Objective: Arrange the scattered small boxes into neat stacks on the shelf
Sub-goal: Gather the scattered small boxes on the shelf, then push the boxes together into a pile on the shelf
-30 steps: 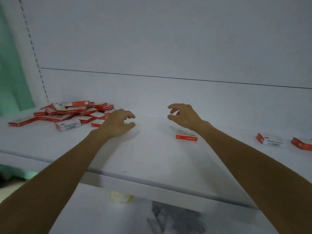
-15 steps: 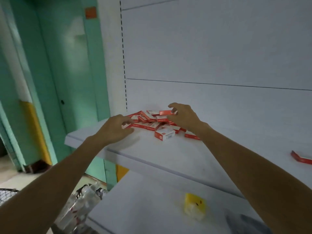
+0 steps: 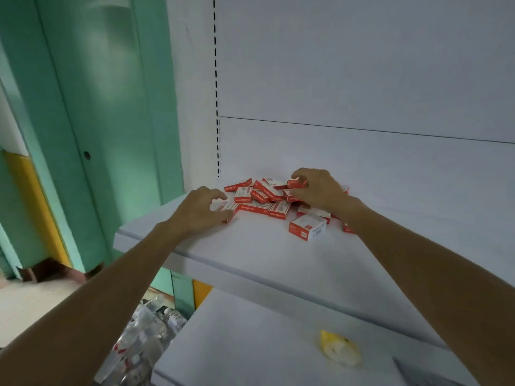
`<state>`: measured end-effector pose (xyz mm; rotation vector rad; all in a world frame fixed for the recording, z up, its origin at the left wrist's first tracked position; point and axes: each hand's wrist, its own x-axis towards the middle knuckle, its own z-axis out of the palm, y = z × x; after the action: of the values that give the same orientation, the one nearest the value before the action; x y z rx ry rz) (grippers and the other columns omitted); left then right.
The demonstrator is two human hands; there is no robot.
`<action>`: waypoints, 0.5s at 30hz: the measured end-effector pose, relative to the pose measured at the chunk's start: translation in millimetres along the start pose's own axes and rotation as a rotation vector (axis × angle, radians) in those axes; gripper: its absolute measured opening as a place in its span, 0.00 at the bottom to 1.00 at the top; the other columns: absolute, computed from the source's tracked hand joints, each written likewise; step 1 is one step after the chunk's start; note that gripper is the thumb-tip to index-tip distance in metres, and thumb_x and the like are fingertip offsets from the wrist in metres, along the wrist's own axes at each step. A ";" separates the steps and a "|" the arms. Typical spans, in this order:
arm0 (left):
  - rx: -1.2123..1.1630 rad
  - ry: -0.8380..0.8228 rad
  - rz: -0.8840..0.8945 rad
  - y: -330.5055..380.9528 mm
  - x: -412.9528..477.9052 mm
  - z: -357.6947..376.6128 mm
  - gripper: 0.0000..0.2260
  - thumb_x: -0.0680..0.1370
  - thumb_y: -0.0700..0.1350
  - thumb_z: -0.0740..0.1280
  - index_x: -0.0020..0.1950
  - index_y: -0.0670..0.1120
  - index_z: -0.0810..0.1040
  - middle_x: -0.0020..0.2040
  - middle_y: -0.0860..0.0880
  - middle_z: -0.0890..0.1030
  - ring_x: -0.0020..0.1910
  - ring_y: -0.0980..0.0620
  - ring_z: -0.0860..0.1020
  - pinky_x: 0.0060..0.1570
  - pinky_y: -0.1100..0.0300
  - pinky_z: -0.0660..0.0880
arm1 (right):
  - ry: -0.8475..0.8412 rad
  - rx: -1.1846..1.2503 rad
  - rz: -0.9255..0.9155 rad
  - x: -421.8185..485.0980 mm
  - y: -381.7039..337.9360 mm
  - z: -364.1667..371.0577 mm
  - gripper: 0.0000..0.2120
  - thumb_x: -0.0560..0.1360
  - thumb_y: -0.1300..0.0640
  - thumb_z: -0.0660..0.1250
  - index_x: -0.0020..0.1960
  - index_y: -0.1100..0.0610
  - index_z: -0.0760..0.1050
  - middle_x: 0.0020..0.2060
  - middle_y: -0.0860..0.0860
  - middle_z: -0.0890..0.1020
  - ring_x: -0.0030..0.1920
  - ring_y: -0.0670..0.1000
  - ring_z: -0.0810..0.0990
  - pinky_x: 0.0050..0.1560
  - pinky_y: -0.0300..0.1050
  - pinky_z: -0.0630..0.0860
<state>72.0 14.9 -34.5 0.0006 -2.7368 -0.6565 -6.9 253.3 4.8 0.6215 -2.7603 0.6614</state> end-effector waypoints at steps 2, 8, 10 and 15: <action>0.006 -0.068 -0.041 0.2 13.8 1.3 0.26 0.71 0.61 0.68 0.65 0.50 0.71 0.64 0.45 0.71 0.60 0.47 0.72 0.59 0.54 0.70 | -0.028 -0.016 -0.014 11.9 -1.6 0.1 0.20 0.73 0.51 0.68 0.63 0.55 0.72 0.57 0.53 0.79 0.56 0.52 0.77 0.55 0.46 0.73; -0.034 -0.272 -0.058 -18.9 34.5 4.5 0.29 0.68 0.62 0.70 0.65 0.54 0.69 0.62 0.49 0.74 0.52 0.52 0.72 0.51 0.61 0.68 | -0.141 -0.182 -0.007 42.7 -20.0 24.2 0.22 0.74 0.38 0.61 0.49 0.57 0.77 0.44 0.50 0.81 0.45 0.51 0.79 0.41 0.41 0.72; -0.070 -0.280 -0.037 -24.3 37.4 1.7 0.25 0.70 0.56 0.71 0.65 0.53 0.70 0.61 0.49 0.74 0.52 0.52 0.72 0.50 0.62 0.67 | -0.172 -0.250 0.044 49.5 -24.8 34.1 0.24 0.73 0.34 0.57 0.38 0.56 0.73 0.33 0.48 0.77 0.37 0.49 0.78 0.35 0.39 0.69; -0.089 -0.262 0.017 -35.9 40.8 -6.7 0.22 0.72 0.46 0.70 0.66 0.50 0.71 0.61 0.46 0.75 0.51 0.53 0.72 0.50 0.63 0.68 | -0.195 -0.233 0.107 63.1 -35.2 44.0 0.22 0.74 0.38 0.60 0.33 0.55 0.65 0.31 0.49 0.72 0.32 0.47 0.72 0.33 0.39 0.67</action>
<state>32.8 -23.3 -32.0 -0.1387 -2.9494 -0.8258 -52.2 182.0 -0.2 0.5144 -3.0090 0.3055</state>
